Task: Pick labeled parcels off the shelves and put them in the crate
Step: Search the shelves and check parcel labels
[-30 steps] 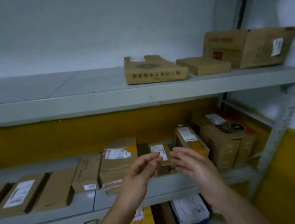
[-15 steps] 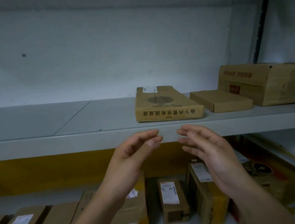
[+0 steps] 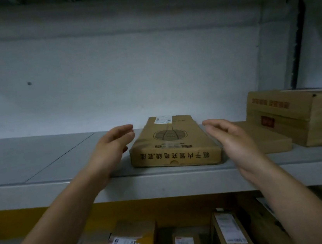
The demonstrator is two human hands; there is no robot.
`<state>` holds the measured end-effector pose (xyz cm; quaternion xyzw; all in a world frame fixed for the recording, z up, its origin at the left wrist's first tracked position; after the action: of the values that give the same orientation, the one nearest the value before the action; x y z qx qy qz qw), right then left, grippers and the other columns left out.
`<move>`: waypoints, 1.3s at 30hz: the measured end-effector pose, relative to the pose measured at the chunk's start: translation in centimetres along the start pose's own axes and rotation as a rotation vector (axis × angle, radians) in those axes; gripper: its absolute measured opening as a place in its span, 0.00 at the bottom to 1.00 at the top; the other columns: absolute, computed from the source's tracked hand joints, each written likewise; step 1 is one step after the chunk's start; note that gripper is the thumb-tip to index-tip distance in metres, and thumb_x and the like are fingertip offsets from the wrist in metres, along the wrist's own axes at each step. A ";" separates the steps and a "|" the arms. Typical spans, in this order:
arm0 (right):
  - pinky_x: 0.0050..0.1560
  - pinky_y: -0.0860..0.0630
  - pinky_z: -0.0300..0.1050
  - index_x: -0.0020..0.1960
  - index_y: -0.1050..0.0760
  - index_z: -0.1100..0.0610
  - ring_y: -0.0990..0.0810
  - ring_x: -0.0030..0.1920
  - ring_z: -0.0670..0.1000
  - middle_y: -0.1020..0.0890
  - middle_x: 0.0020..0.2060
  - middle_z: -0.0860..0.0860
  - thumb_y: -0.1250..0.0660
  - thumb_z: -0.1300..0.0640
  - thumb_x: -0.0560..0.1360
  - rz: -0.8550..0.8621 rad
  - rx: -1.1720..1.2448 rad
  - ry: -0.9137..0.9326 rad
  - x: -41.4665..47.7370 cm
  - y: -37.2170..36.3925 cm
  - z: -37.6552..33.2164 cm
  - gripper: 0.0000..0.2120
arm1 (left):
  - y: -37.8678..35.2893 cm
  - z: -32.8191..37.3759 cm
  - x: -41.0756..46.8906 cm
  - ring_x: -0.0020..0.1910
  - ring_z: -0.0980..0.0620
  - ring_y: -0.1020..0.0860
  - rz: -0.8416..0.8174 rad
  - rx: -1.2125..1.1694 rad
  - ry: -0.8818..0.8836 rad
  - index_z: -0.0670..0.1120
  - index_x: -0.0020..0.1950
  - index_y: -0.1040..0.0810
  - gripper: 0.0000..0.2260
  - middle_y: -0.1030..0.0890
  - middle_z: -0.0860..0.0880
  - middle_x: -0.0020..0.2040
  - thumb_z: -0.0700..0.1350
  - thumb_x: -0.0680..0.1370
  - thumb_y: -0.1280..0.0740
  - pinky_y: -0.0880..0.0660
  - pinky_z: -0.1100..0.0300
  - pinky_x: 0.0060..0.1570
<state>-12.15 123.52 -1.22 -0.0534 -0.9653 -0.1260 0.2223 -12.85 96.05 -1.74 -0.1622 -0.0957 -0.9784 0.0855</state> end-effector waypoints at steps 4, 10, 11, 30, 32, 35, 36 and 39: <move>0.68 0.30 0.57 0.59 0.21 0.45 0.25 0.64 0.52 0.21 0.61 0.47 0.39 0.54 0.81 -0.063 0.053 -0.145 3.2 -1.0 1.5 0.11 | -0.8 -1.3 2.9 0.64 0.51 0.26 -0.079 0.049 0.157 0.49 0.69 0.27 0.18 0.24 0.50 0.65 0.49 0.80 0.35 0.32 0.55 0.67; 0.68 0.30 0.54 0.61 0.23 0.50 0.24 0.62 0.52 0.21 0.61 0.50 0.38 0.57 0.79 -0.104 -0.019 -0.219 8.3 -2.3 2.5 0.12 | -1.8 -1.0 7.1 0.64 0.48 0.27 -0.147 0.201 0.202 0.44 0.72 0.31 0.20 0.26 0.45 0.67 0.48 0.81 0.37 0.29 0.55 0.62; 0.67 0.28 0.55 0.60 0.22 0.50 0.23 0.61 0.53 0.20 0.60 0.51 0.38 0.58 0.79 -0.107 -0.030 -0.242 8.7 -2.5 2.8 0.12 | -2.0 -1.1 7.6 0.62 0.48 0.25 -0.168 0.202 0.213 0.43 0.71 0.31 0.20 0.25 0.45 0.65 0.48 0.81 0.37 0.28 0.57 0.58; 0.37 0.28 0.41 0.49 0.21 0.55 0.20 0.44 0.47 0.16 0.45 0.51 0.37 0.58 0.79 -0.115 0.104 -0.418 9.0 -3.2 3.7 0.05 | -2.1 -3.6 10.8 0.48 0.48 0.19 -0.284 0.023 0.384 0.41 0.59 0.23 0.12 0.18 0.42 0.55 0.47 0.80 0.37 0.23 0.60 0.39; 0.38 0.28 0.39 0.47 0.22 0.54 0.20 0.44 0.45 0.16 0.43 0.50 0.36 0.58 0.79 -0.111 0.095 -0.404 8.9 -3.2 3.6 0.05 | -1.8 -3.7 11.0 0.51 0.46 0.20 -0.261 0.016 0.372 0.42 0.58 0.23 0.12 0.19 0.42 0.56 0.49 0.80 0.36 0.22 0.57 0.46; 0.47 0.26 0.40 0.50 0.21 0.56 0.19 0.49 0.48 0.16 0.47 0.52 0.35 0.60 0.78 -0.062 0.150 -0.357 9.0 -3.1 3.6 0.04 | -1.3 -3.9 10.8 0.52 0.43 0.18 -0.266 -0.027 0.393 0.43 0.57 0.23 0.13 0.17 0.42 0.52 0.51 0.79 0.35 0.23 0.51 0.56; 0.51 0.25 0.41 0.51 0.21 0.57 0.19 0.52 0.49 0.16 0.49 0.53 0.34 0.60 0.77 -0.032 0.190 -0.341 9.2 -2.9 3.9 0.05 | -1.3 -4.0 10.7 0.52 0.42 0.18 -0.280 -0.049 0.408 0.42 0.58 0.23 0.14 0.16 0.41 0.52 0.51 0.79 0.35 0.23 0.49 0.58; 0.50 0.26 0.39 0.58 0.22 0.60 0.20 0.56 0.49 0.18 0.55 0.55 0.34 0.60 0.77 0.028 0.230 -0.307 9.7 -2.5 4.0 0.10 | -0.8 -3.7 10.1 0.50 0.41 0.17 -0.287 -0.116 0.419 0.40 0.61 0.24 0.17 0.17 0.39 0.52 0.51 0.78 0.35 0.21 0.50 0.51</move>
<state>-22.88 122.69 -0.95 -0.0597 -0.9951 -0.0020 0.0786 -23.59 94.61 -1.96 0.0547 -0.0419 -0.9966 -0.0454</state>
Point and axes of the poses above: each hand's wrist, its own x-axis towards the middle knuckle, its own y-axis out of the back of the hand, z = x × y, the point moved 7 cm from there along x, towards the middle knuckle
